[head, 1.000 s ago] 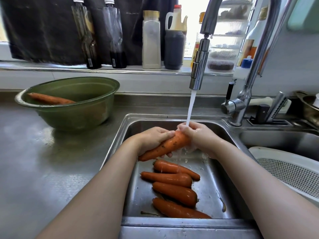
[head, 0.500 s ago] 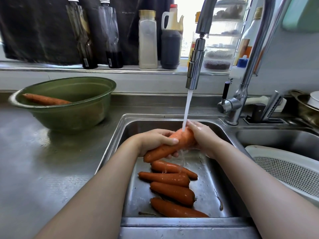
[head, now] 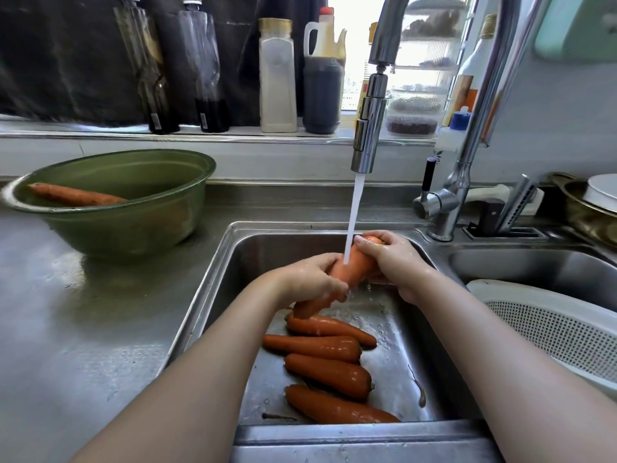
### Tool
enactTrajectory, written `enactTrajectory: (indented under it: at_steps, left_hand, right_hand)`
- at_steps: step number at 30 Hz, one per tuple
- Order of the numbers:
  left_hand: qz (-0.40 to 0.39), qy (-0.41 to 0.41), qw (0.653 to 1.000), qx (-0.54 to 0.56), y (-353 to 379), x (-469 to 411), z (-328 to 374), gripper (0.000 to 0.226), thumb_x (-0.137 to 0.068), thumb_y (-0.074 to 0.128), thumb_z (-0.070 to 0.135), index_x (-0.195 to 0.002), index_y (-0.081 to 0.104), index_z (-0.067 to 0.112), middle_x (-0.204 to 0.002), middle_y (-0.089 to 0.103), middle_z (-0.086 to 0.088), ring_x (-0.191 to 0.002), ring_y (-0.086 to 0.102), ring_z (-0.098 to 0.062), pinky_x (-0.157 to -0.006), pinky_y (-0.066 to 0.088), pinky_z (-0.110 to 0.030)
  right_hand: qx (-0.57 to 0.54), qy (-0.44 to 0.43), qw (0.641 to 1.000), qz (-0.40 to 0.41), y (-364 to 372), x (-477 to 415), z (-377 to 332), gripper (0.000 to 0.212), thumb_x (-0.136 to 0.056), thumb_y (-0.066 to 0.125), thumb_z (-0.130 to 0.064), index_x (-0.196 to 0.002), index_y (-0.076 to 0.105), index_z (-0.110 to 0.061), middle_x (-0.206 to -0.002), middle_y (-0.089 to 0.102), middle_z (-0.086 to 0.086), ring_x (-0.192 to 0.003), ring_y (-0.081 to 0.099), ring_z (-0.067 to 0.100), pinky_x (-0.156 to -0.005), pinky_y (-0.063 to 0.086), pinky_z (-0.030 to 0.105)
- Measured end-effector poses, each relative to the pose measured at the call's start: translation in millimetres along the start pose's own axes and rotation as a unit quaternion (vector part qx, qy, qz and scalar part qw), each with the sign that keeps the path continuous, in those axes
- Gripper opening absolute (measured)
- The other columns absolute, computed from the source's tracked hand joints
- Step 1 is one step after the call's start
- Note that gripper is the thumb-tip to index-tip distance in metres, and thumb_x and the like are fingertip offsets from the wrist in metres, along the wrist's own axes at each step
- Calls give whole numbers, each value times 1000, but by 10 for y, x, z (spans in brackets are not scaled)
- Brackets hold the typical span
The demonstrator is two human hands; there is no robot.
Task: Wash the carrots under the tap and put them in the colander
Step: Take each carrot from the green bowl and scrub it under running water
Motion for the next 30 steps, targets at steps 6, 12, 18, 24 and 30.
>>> enactTrajectory:
  at_steps: [6,12,18,24,30]
  left_hand:
    - [115,35,993,7,76,-18,104,32,-106,48,49,-120,63,26,-99,71,-5,-72,66,-16,-56,54,-26]
    - [-14,34,998,57,1,-1,-42,36,-105,56,20,-140,57,31,-115,72,-8,-95,73,-18,-82,61,-34]
    - [96,44,994,32,15,-22,50,30,-107,52,43,-129,66,28,-96,73,-3,-76,71,-17,-61,56,-27]
    - [-7,22,997,76,-49,36,-41,35,-109,51,28,-142,56,38,-113,75,-1,-102,75,-20,-88,61,-34]
    - [97,31,992,71,-42,25,14,38,-106,55,39,-142,61,30,-101,76,-5,-80,75,-19,-73,62,-28]
  right_hand:
    - [17,-19,999,-27,45,71,-61,26,-95,74,-34,-117,68,-24,-113,69,10,-96,72,28,-68,62,36]
    - [10,-12,1000,-1,26,39,-52,25,-92,77,-37,-113,69,-27,-116,70,8,-101,71,30,-84,64,50]
    - [2,-20,1000,-19,29,51,-65,28,-94,75,-37,-118,66,-25,-120,66,10,-102,70,31,-69,63,38]
    - [-5,-23,999,-28,-7,33,-37,29,-93,77,-34,-119,68,-26,-121,67,10,-105,70,31,-82,64,47]
    - [2,-28,999,-27,51,28,6,28,-94,75,-35,-119,66,-27,-122,66,10,-105,70,31,-81,64,45]
Point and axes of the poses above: each hand's wrist, its own x-axis away from the middle knuckle, its own y-axis out of the palm, z = x × y, the point moved 4 cm from there along -x, towards the middle knuckle
